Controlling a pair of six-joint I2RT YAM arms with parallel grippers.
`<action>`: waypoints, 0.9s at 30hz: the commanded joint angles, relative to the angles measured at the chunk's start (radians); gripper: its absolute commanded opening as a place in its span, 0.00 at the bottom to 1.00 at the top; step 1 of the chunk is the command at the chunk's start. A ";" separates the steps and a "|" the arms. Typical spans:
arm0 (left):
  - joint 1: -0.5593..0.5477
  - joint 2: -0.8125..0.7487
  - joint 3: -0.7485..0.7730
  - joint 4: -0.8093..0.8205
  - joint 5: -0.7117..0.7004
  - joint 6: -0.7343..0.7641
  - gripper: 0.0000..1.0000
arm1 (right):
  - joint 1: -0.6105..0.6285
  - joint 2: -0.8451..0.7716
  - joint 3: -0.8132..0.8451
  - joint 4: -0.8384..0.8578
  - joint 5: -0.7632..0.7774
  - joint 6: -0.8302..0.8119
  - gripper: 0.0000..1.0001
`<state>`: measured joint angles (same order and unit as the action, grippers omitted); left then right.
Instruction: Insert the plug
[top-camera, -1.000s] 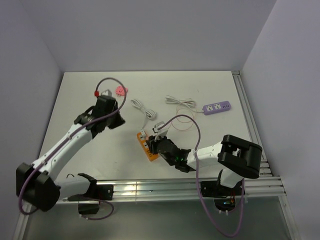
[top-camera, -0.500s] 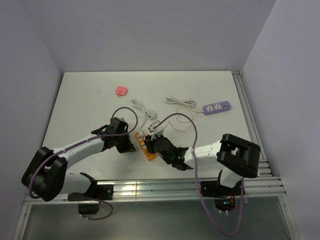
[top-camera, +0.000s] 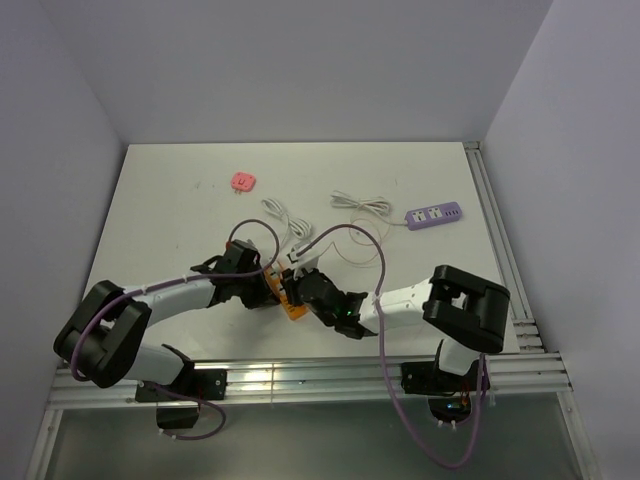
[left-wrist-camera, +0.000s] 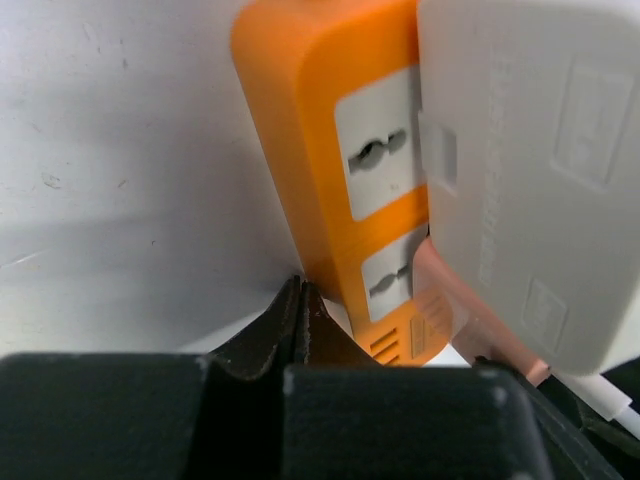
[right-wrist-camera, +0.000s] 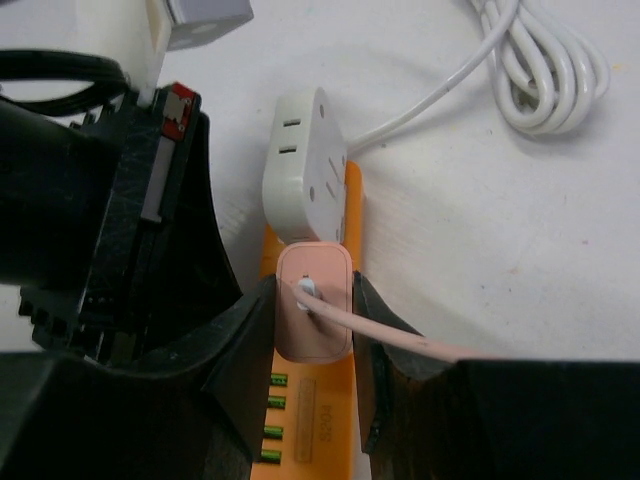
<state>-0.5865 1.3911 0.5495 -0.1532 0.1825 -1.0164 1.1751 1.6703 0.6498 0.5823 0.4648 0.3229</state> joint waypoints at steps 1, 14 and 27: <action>-0.013 0.006 -0.002 0.107 0.020 -0.042 0.00 | 0.060 0.216 -0.070 -0.355 -0.153 0.064 0.00; -0.018 -0.067 -0.014 0.069 -0.060 -0.034 0.00 | 0.100 0.203 -0.127 -0.282 -0.115 0.125 0.00; -0.024 -0.145 -0.005 -0.005 -0.107 -0.013 0.00 | 0.092 0.094 -0.147 -0.294 -0.006 0.145 0.39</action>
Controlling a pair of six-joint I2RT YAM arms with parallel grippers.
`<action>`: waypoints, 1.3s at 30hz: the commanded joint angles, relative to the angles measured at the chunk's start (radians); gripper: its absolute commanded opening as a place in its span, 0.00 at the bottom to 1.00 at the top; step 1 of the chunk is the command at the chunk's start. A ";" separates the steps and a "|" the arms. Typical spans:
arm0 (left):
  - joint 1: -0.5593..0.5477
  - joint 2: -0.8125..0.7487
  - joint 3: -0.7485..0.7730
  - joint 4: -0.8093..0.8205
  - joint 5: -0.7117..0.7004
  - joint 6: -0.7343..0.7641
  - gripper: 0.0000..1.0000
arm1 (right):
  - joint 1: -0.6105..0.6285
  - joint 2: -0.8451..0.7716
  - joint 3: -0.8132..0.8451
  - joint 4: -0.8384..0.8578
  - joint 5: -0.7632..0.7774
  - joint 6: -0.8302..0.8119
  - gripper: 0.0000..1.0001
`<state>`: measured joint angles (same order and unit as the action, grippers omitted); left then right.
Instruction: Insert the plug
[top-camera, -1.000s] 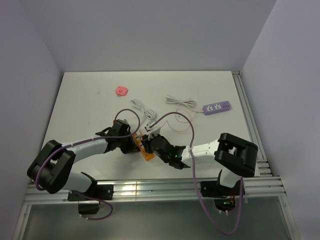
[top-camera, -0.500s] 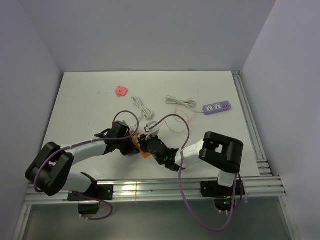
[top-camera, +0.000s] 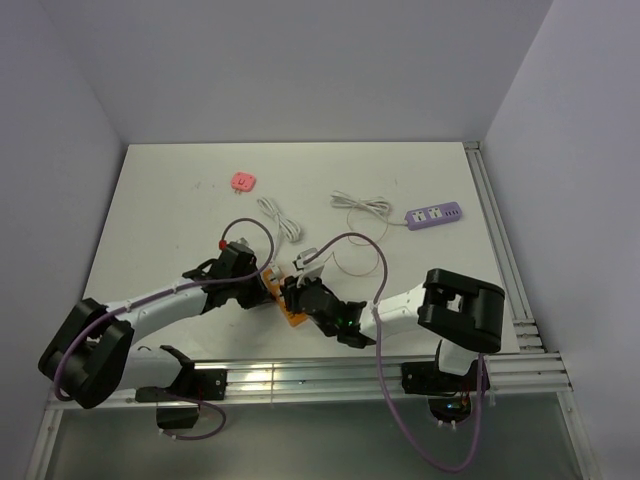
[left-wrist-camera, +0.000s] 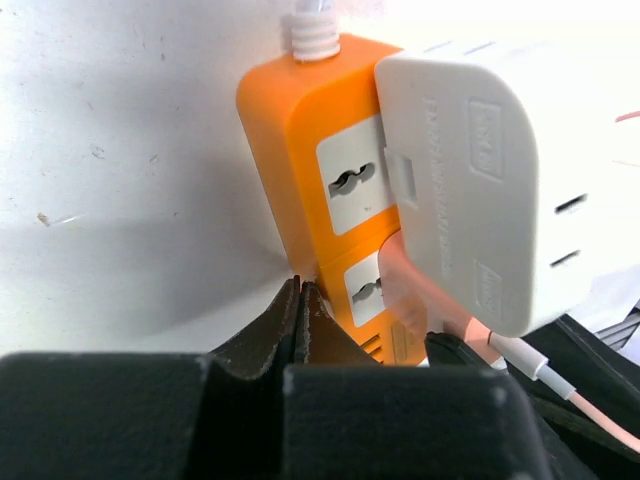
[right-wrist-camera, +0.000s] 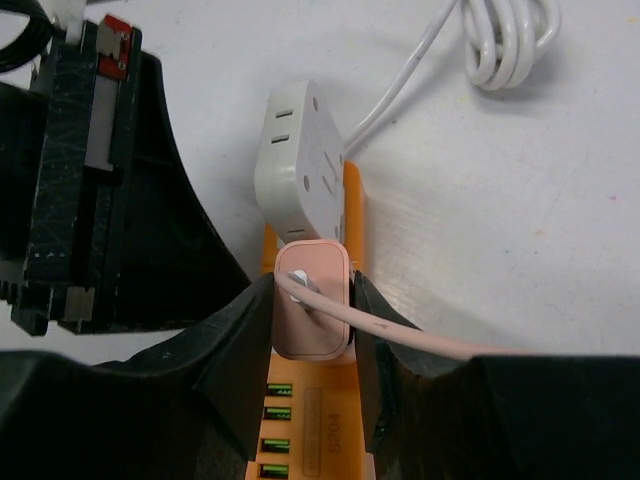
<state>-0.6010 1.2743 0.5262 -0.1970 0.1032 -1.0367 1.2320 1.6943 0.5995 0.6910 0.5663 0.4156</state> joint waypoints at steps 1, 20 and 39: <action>-0.008 -0.032 0.018 0.034 -0.031 0.009 0.01 | 0.037 0.062 -0.092 -0.406 -0.109 0.045 0.43; 0.001 -0.073 0.024 -0.074 -0.099 0.007 0.00 | -0.046 -0.433 0.014 -0.781 -0.006 0.103 1.00; 0.064 0.051 0.029 0.122 0.127 -0.094 0.00 | -0.264 -0.304 0.714 -1.318 -0.561 -0.094 0.73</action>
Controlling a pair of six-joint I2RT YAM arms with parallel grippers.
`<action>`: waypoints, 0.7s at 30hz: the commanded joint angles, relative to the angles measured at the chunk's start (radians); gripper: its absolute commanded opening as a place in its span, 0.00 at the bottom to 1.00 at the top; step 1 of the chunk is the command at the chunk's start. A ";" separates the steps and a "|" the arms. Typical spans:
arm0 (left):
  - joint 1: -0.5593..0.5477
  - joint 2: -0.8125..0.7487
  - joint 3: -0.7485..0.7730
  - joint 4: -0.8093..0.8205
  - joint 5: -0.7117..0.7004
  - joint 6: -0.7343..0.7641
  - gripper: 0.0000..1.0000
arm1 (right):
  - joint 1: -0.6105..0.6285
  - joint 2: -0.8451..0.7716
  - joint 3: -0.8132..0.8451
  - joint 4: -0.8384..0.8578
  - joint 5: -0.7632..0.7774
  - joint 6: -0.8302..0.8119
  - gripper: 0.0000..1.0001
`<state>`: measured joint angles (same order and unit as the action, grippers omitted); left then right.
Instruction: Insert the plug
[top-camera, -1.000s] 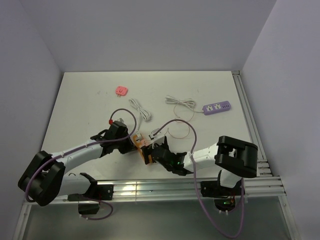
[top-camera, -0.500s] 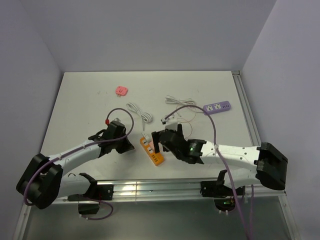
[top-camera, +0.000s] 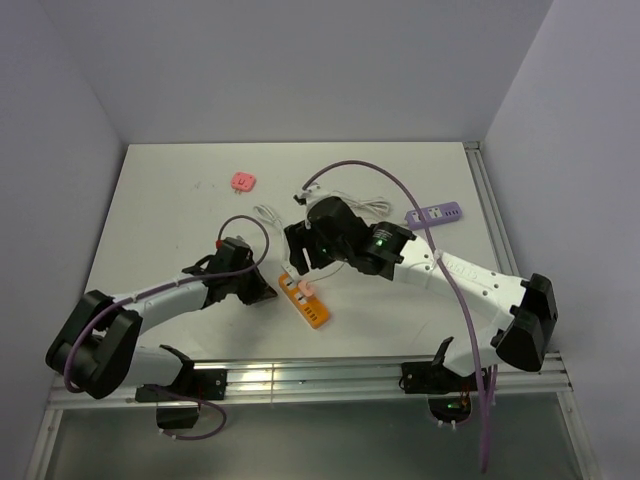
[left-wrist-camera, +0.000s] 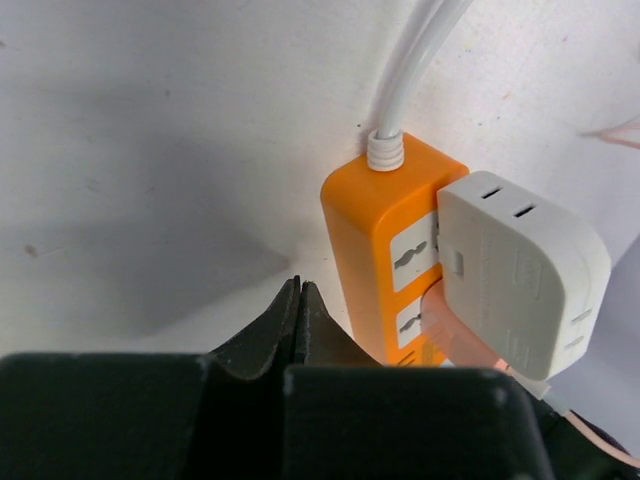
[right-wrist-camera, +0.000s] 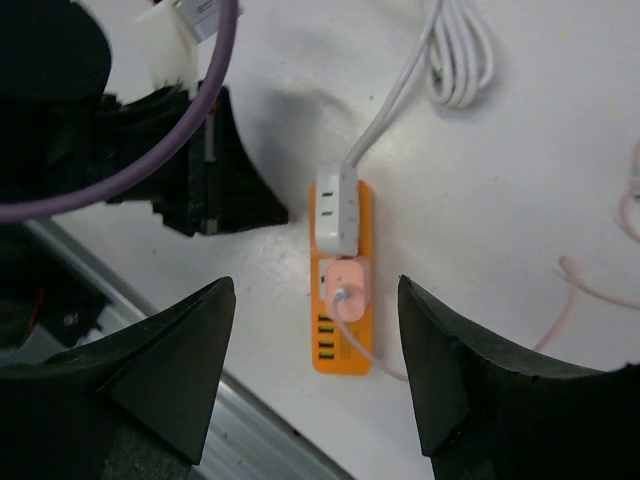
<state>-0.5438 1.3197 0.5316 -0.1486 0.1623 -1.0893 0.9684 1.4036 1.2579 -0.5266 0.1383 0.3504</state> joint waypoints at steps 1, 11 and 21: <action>0.005 0.006 0.021 0.078 0.068 -0.043 0.00 | 0.000 -0.020 0.058 -0.117 -0.134 -0.016 0.73; 0.036 0.012 0.022 0.067 0.071 -0.018 0.00 | 0.000 -0.160 -0.026 -0.133 -0.146 0.001 0.80; 0.041 0.046 -0.027 0.139 0.120 -0.080 0.00 | -0.020 0.227 0.248 -0.280 -0.192 -0.122 0.60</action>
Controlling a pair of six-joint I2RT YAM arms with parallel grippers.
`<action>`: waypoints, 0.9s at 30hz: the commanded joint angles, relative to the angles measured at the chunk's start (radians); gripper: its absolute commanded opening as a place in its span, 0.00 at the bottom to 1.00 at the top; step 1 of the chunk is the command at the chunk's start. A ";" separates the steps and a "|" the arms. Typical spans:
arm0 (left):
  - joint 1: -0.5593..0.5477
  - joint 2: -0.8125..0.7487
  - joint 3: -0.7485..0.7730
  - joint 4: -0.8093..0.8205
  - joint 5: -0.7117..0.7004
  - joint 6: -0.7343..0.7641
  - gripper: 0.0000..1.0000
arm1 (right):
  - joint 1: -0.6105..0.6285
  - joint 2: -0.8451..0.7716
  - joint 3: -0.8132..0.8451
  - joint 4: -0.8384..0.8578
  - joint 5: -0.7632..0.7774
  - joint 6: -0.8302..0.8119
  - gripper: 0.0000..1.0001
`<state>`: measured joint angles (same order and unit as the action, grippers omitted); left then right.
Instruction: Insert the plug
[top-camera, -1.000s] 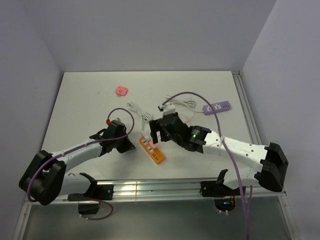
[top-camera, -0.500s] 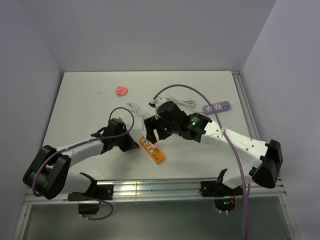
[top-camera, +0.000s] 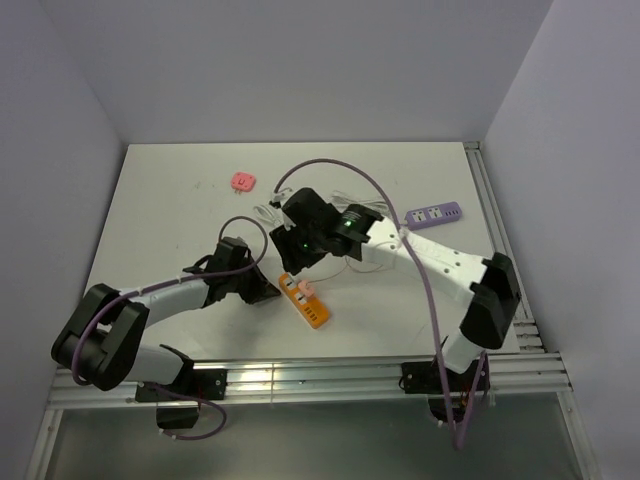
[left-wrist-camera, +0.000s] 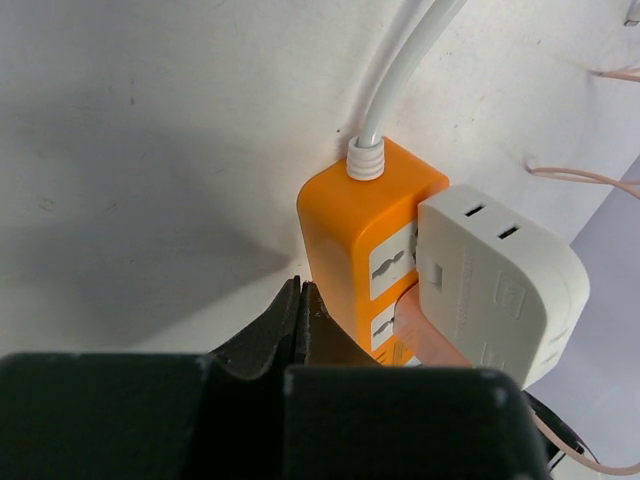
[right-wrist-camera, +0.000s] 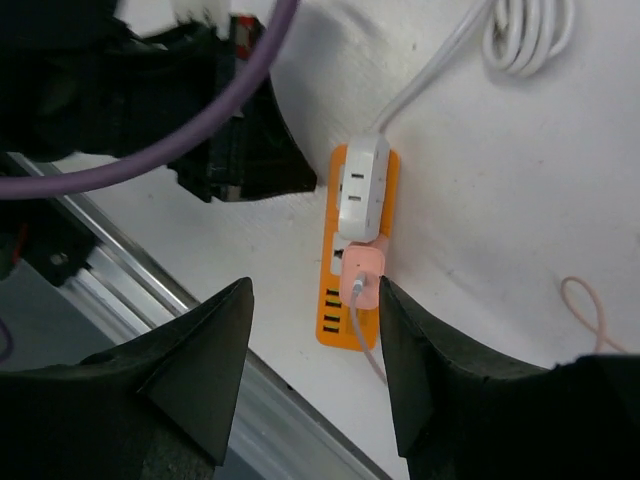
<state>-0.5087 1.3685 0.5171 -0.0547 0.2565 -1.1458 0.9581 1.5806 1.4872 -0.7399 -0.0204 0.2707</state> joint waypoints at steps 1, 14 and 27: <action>0.004 -0.008 -0.014 0.046 0.023 -0.023 0.00 | -0.010 0.061 0.018 -0.052 -0.047 -0.042 0.61; 0.036 0.015 -0.060 0.102 0.070 -0.075 0.00 | -0.012 0.202 0.027 0.016 0.043 -0.028 0.54; 0.048 0.046 -0.068 0.134 0.093 -0.078 0.00 | -0.012 0.298 0.114 -0.013 0.109 -0.042 0.53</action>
<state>-0.4648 1.4033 0.4580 0.0441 0.3271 -1.2167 0.9527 1.8584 1.5303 -0.7567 0.0605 0.2436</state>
